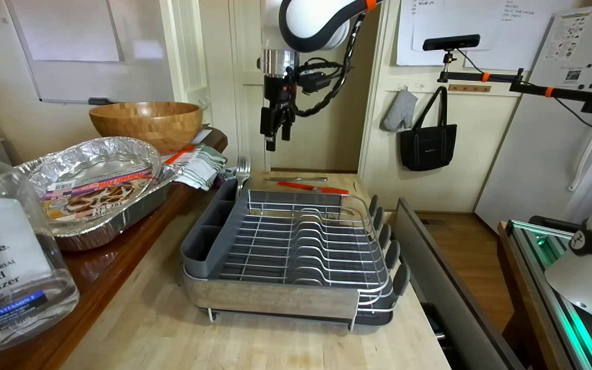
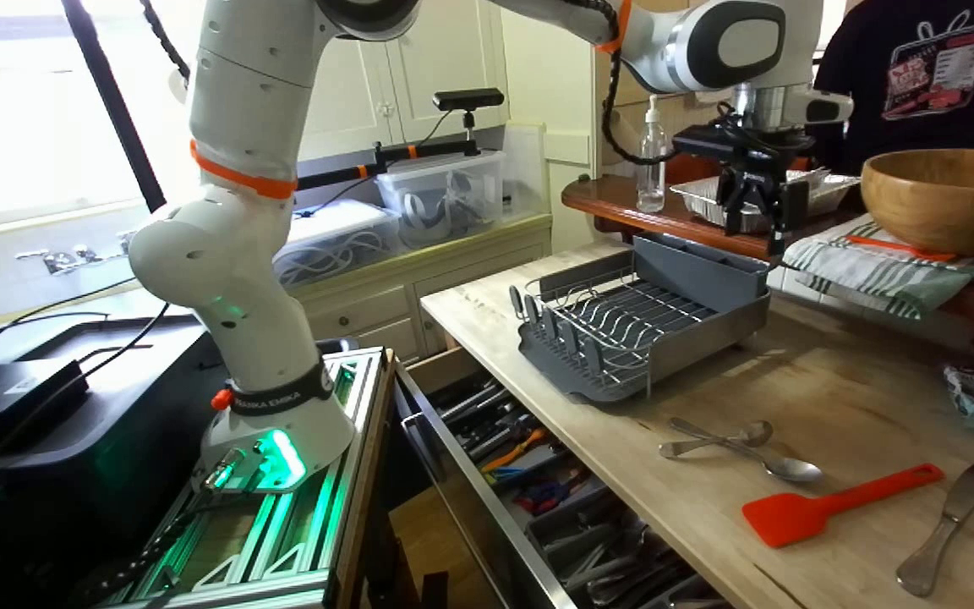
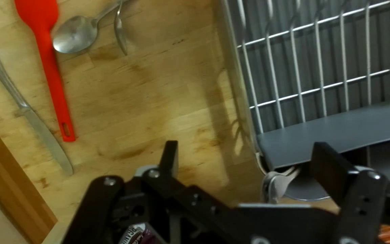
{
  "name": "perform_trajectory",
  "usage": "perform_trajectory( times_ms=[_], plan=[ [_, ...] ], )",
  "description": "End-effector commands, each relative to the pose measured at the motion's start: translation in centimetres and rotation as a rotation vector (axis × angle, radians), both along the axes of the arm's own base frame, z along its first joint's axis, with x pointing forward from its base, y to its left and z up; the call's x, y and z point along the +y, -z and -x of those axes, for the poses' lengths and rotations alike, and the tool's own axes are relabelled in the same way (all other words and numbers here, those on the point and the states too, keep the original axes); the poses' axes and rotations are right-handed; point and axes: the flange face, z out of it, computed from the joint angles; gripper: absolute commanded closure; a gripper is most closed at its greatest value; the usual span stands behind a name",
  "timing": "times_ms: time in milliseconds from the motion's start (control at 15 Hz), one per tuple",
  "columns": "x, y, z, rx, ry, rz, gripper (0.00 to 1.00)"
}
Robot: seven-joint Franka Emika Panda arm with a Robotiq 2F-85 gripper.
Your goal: Pick up the spoon from the drying rack and place it on the table on top of the other spoon to the right of the drying rack
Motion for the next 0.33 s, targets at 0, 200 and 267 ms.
perform_trajectory(
  times_ms=[0, 200, 267],
  plan=[
    [0.6, -0.6, 0.6, 0.002, 0.001, -0.023, 0.00],
    [1.4, -1.5, 1.8, 0.003, -0.001, -0.047, 0.00],
    [1.4, -1.5, 2.0, 0.003, 0.000, -0.047, 0.00]
  ],
)
